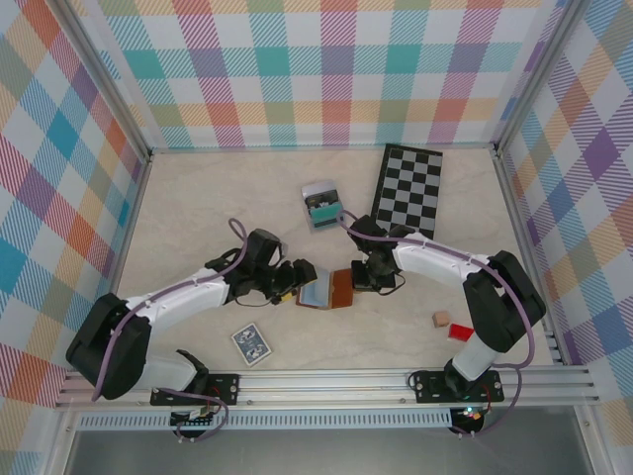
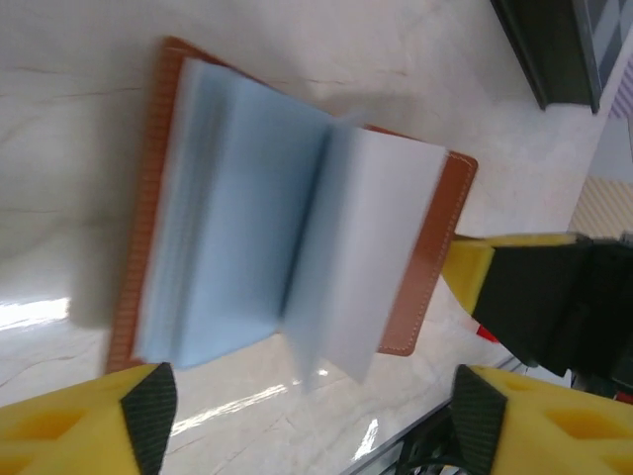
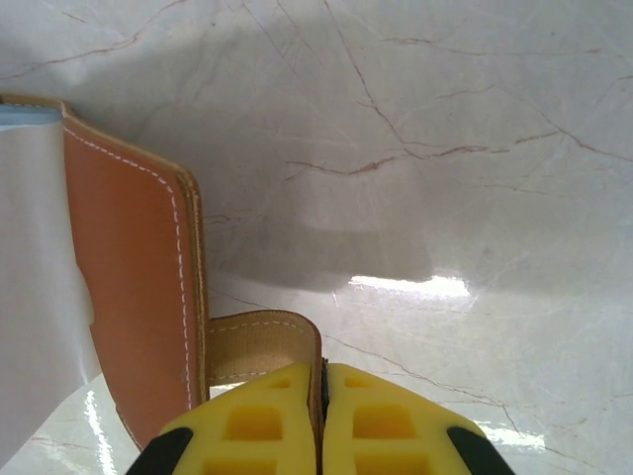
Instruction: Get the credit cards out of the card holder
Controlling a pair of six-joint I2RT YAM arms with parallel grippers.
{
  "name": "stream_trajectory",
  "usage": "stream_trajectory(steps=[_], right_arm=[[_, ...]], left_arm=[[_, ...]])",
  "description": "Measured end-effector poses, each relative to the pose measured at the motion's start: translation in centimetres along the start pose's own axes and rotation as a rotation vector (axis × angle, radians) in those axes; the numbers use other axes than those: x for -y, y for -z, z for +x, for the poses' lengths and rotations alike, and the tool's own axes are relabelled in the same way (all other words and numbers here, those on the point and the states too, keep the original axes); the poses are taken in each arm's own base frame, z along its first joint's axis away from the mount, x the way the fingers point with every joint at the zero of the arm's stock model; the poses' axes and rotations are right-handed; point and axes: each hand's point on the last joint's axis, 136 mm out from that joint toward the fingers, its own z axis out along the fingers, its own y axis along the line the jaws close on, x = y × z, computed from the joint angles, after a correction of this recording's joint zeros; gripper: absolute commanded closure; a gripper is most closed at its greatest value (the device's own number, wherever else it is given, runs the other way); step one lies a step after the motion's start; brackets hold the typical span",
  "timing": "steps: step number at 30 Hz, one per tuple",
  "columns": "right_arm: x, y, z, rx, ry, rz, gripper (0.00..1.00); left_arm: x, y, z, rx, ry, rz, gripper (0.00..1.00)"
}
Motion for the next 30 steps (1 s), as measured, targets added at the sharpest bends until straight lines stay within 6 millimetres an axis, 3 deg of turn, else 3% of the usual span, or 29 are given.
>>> stream_trajectory(steps=[7,14,20,30], right_arm=[[-0.6,-0.1,-0.5,0.019,0.02,-0.034,0.96],[-0.1,-1.1,0.1,0.007,0.043,-0.042,0.96],[0.1,-1.7,0.2,0.005,0.047,-0.073,0.96],[1.2,-2.0,0.1,0.002,-0.006,-0.14,0.96]], left_arm=[[2.5,-0.6,-0.8,0.043,-0.039,0.0,0.32],[1.6,-3.4,-0.3,0.014,-0.028,-0.09,0.32],[2.4,-4.9,-0.3,-0.004,-0.033,-0.107,0.36],[2.7,-5.0,-0.1,0.002,-0.015,-0.122,0.37]])
